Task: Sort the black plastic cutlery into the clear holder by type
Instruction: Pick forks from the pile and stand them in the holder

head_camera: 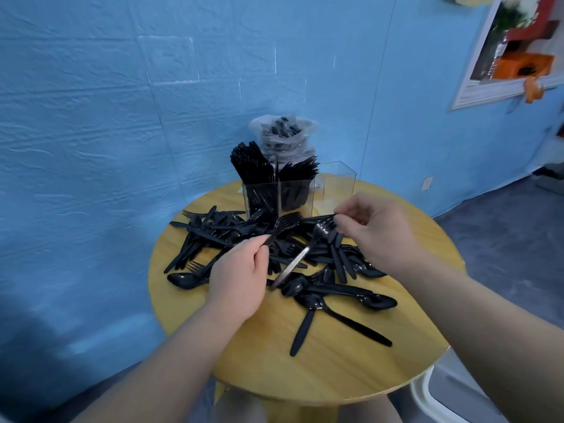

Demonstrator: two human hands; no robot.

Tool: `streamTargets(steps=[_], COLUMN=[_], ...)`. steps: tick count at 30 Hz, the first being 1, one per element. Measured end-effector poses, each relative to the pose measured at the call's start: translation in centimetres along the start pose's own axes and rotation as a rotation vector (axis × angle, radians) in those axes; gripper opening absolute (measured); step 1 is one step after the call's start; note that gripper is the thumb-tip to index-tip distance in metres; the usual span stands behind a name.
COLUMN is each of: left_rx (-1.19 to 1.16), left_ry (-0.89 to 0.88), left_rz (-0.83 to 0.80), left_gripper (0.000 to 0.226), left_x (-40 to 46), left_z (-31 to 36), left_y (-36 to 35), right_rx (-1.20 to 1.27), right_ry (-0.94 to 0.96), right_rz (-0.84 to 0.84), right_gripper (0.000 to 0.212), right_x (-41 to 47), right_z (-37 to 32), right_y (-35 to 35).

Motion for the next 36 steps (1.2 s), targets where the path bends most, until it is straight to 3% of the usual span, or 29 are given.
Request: streamTargets(steps=[5, 10, 15, 19, 21, 25, 27, 32, 36], left_rx=[-0.190, -0.147, -0.048, 0.089, 0.126, 0.257, 0.340, 0.474, 0.509], left_ry=[-0.015, -0.111, -0.169, -0.264, -0.322, -0.314, -0.336, -0.335, -0.356], left_rz=[-0.171, -0.206, -0.267, -0.212, -0.123, 0.083, 0.121, 0.089, 0.085], left_gripper=[0.037, 0.034, 0.020, 0.017, 0.019, 0.048, 0.053, 0.061, 0.066], left_x=[-0.6, -0.9, 0.3, 2.9, 4.6, 8.5, 10.2, 13.7, 15.7], left_z=[2.0, 2.9, 4.1, 6.0, 6.8, 6.1, 5.5, 4.2, 3.7], left_y=[-1.0, -0.7, 0.1, 1.6, 2.5, 4.3, 4.5, 3.3, 1.9], right_rx=[-0.020, -0.078, 0.270, 0.362, 0.274, 0.059, -0.088, -0.348, -0.488], right_ry=[0.003, 0.014, -0.139, -0.112, -0.038, 0.159, 0.275, 0.438, 0.438], right_rz=[0.063, 0.139, 0.017, 0.048, 0.123, 0.391, 0.428, 0.297, 0.131], right_gripper=[0.013, 0.012, 0.013, 0.019, 0.021, 0.019, 0.020, 0.019, 0.021], right_x=[-0.4, -0.8, -0.6, 0.6, 2.3, 7.1, 9.4, 14.2, 16.4], right_z=[-0.6, -0.9, -0.7, -1.7, -2.6, -4.8, -5.6, -4.6, -2.6], right_y=[-1.7, -1.6, -1.8, -1.1, 0.2, 4.0, 4.4, 0.8, -2.8])
Point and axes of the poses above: each hand's wrist, its own x-axis towards the middle knuckle, its own y-axis out of the back of the hand, z = x × y, the point moved 5 cm from there along x, towards the middle knuckle, and after that the axes turned 4 degrees about y, right-handed, at the moved point
